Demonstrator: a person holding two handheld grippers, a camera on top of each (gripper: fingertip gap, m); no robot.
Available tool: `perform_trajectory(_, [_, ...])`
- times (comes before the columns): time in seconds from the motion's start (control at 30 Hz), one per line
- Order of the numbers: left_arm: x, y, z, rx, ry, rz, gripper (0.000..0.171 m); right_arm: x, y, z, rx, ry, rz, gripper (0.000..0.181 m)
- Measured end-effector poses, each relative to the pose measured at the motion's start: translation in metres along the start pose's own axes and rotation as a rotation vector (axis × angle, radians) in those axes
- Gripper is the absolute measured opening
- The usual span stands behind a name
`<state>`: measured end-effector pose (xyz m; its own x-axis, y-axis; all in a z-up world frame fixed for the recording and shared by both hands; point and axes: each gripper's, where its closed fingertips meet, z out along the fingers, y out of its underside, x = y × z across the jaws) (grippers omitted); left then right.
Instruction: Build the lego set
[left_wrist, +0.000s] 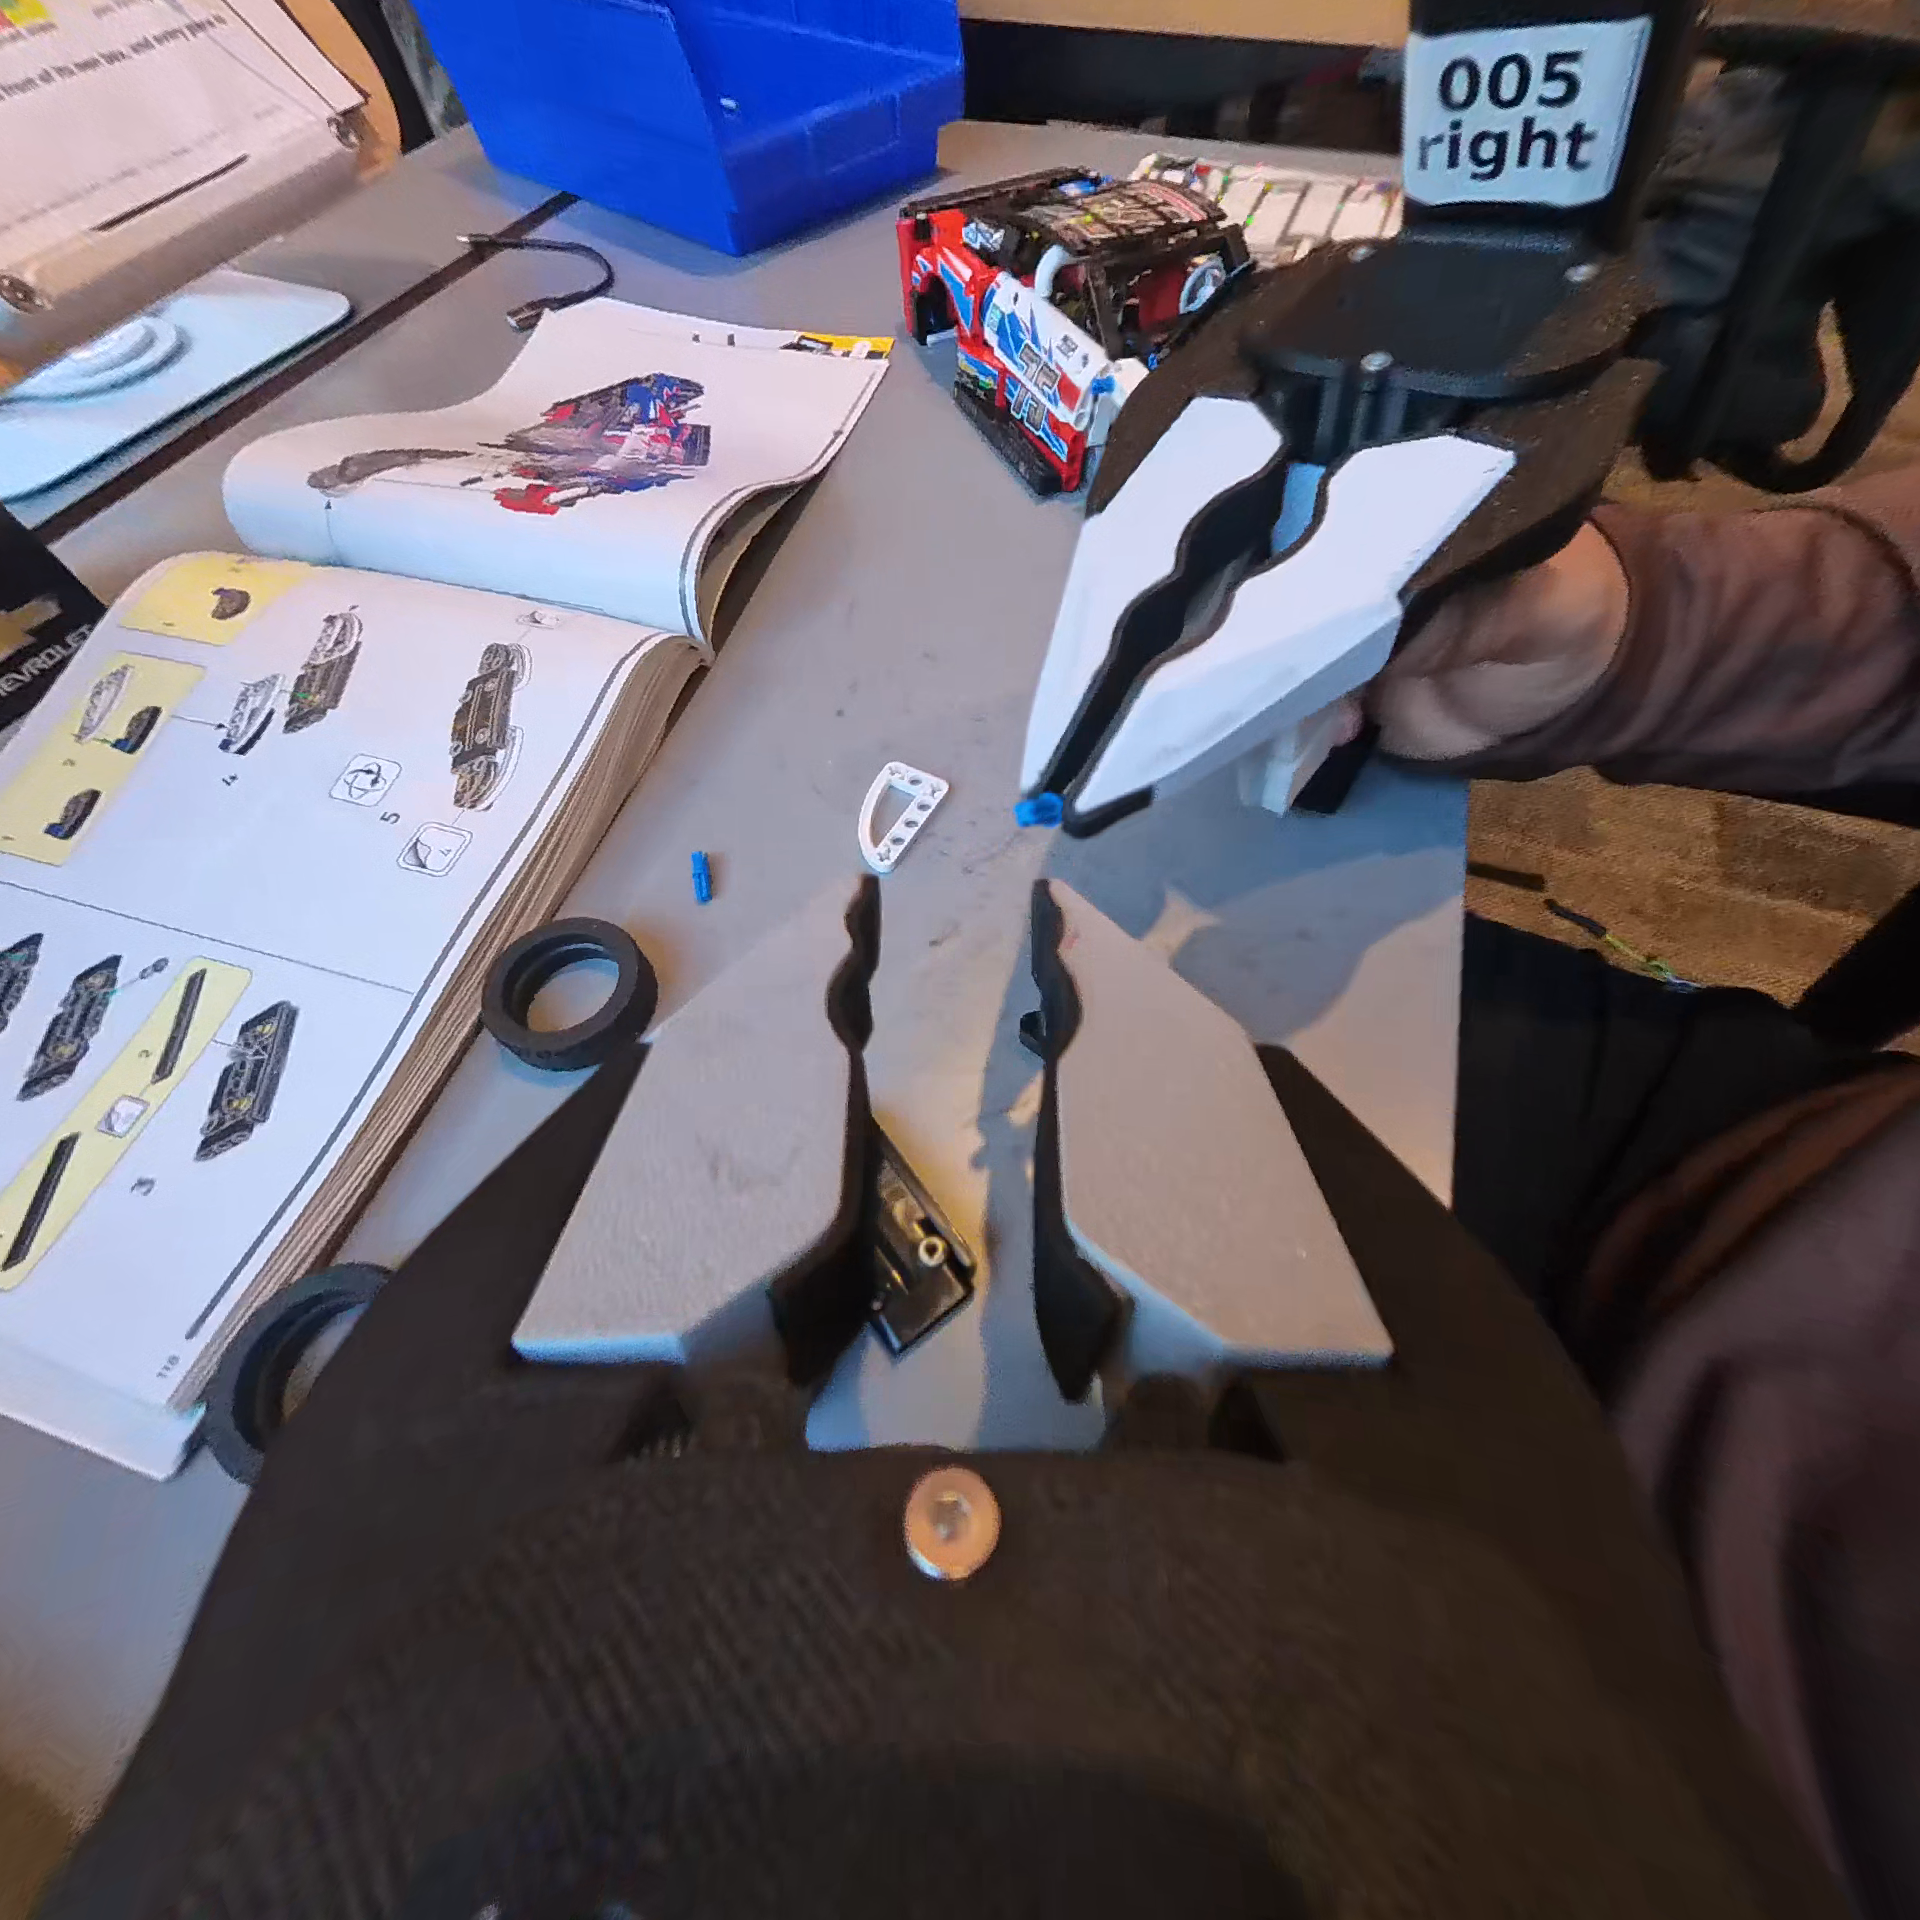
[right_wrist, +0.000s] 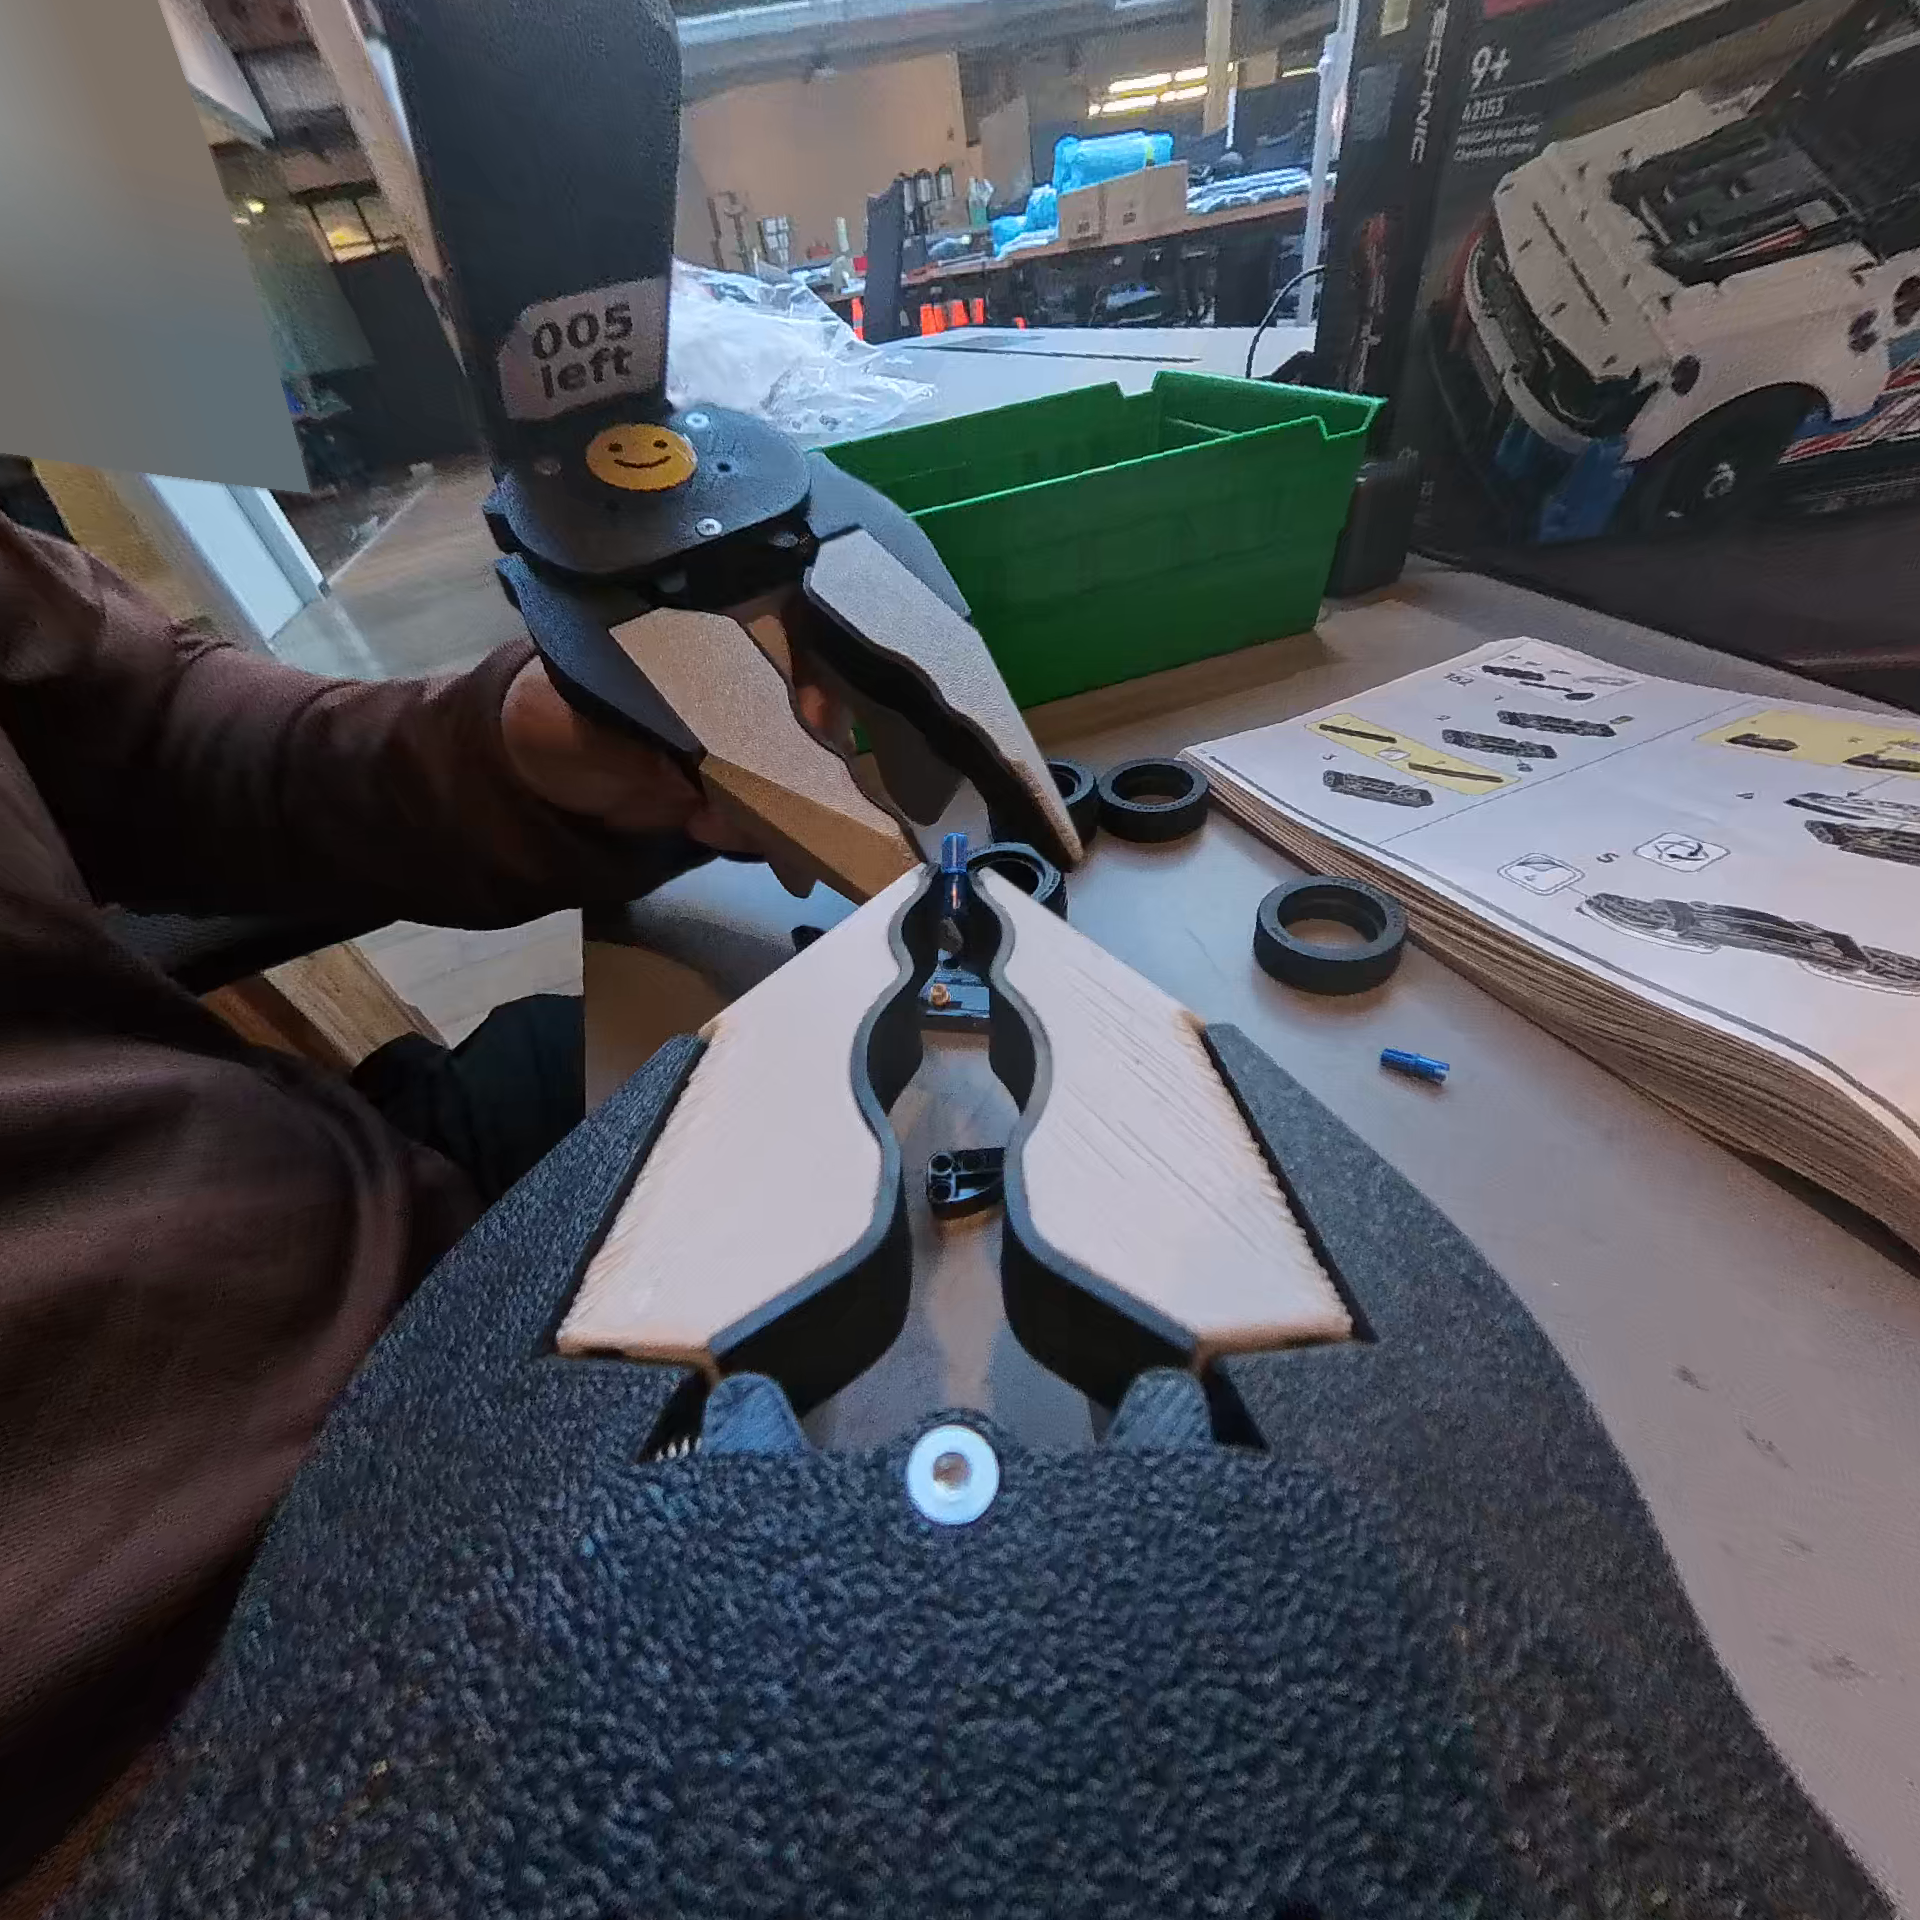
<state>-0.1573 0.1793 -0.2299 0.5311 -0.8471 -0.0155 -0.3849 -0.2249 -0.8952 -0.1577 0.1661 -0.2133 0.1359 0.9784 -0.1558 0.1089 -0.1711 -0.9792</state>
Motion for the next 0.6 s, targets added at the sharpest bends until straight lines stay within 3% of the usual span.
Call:
perform_trajectory(0.13, [-0.002,-0.001,-0.003,0.053,0.029,-0.008,0.028,0.006,-0.003,-0.001,0.026,-0.001,0.057,0.004])
perform_trajectory(0.43, [-0.016,-0.001,0.011,0.034,-0.058,0.261,0.026,0.022,-0.007,0.004,0.068,-0.022,0.268,0.004])
perform_trajectory(0.6, [-0.019,0.0,0.015,0.021,-0.077,0.325,0.027,0.027,-0.007,0.006,0.08,-0.04,0.379,0.003])
